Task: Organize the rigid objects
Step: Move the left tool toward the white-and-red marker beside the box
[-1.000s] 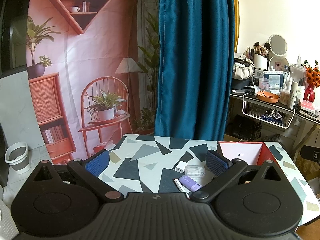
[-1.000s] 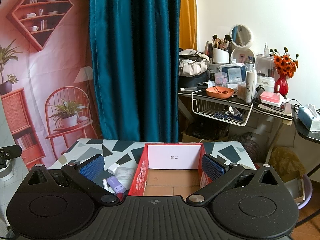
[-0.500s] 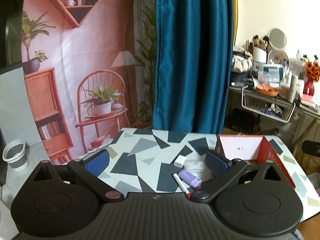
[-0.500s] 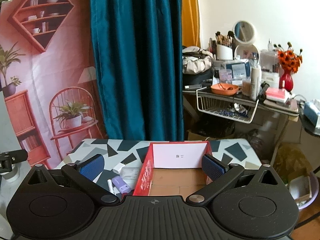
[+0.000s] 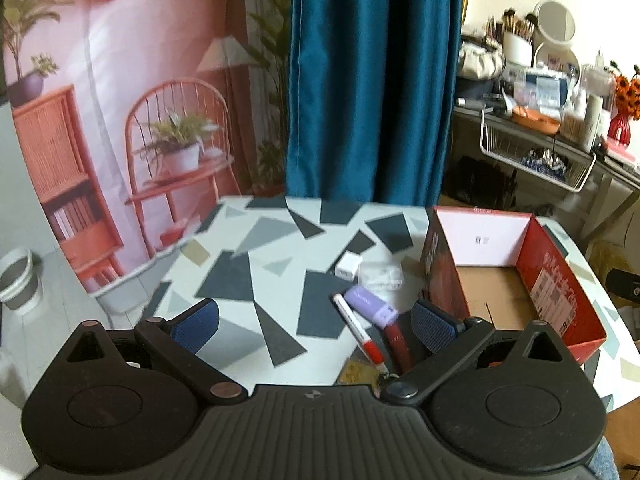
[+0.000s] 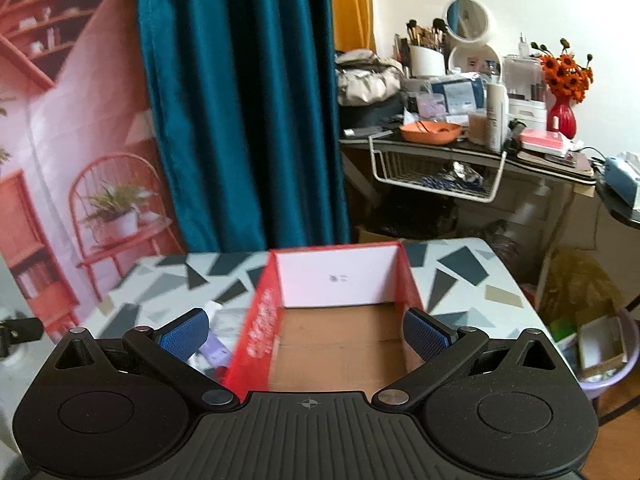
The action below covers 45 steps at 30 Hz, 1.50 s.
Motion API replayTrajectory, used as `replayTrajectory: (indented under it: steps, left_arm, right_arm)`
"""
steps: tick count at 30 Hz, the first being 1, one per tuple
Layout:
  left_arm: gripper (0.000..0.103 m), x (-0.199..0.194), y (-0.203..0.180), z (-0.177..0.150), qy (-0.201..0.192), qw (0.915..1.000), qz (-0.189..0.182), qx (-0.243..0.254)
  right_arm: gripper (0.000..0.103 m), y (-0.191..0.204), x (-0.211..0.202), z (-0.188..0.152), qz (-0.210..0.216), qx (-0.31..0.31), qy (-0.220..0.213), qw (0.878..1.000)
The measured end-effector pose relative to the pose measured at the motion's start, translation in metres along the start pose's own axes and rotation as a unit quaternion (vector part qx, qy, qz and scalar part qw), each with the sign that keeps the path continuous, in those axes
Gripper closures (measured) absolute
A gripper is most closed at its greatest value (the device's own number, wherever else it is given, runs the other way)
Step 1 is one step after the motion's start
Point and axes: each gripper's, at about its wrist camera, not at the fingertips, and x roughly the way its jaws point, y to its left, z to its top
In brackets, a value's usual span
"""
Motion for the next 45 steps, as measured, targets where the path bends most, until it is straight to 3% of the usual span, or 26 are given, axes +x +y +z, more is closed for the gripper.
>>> replayTrajectory:
  steps: [13, 17, 21, 23, 27, 36, 38, 40, 42, 45]
  left_arm:
    - [0.0, 0.057, 0.001, -0.002, 0.052, 0.998, -0.033, -0.012]
    - [0.0, 0.075, 0.003, -0.001, 0.036, 0.9991, -0.012, -0.021]
    - [0.0, 0.092, 0.003, 0.002, 0.007, 0.9987, 0.046, -0.019]
    - [0.0, 0.104, 0.0, 0.006, 0.023, 0.9976, 0.065, -0.003]
    - [0.0, 0.124, 0.006, 0.012, 0.062, 0.9969, 0.046, -0.018]
    - [0.0, 0.146, 0.009, 0.002, 0.069, 0.9953, 0.056, -0.039]
    - [0.0, 0.148, 0.005, -0.001, 0.065, 0.9949, 0.068, -0.038]
    - [0.001, 0.151, 0.004, -0.001, 0.064, 0.9943, 0.076, -0.039]
    - [0.001, 0.154, 0.006, 0.0, 0.065, 0.9939, 0.076, -0.047]
    - [0.005, 0.16, 0.005, 0.0, 0.071, 0.9935, 0.075, -0.049]
  right_arm:
    - [0.0, -0.013, 0.058, -0.017, -0.024, -0.019, 0.048, 0.998]
    - [0.0, -0.018, 0.078, -0.023, -0.04, -0.03, 0.06, 0.997]
    - [0.0, -0.03, 0.102, -0.028, -0.044, -0.033, 0.083, 0.995]
    - [0.0, -0.039, 0.115, -0.03, -0.033, -0.024, 0.104, 0.994]
    - [0.0, -0.049, 0.135, -0.032, -0.037, -0.026, 0.127, 0.991]
    - [0.0, -0.084, 0.158, -0.035, -0.064, -0.033, 0.152, 0.986]
    - [0.006, -0.092, 0.164, -0.04, -0.064, -0.032, 0.162, 0.984]
    - [0.027, -0.098, 0.172, -0.045, -0.064, -0.032, 0.176, 0.982]
    - [0.04, -0.101, 0.179, -0.05, -0.065, -0.032, 0.193, 0.978]
    - [0.051, -0.107, 0.186, -0.055, -0.072, -0.032, 0.206, 0.975]
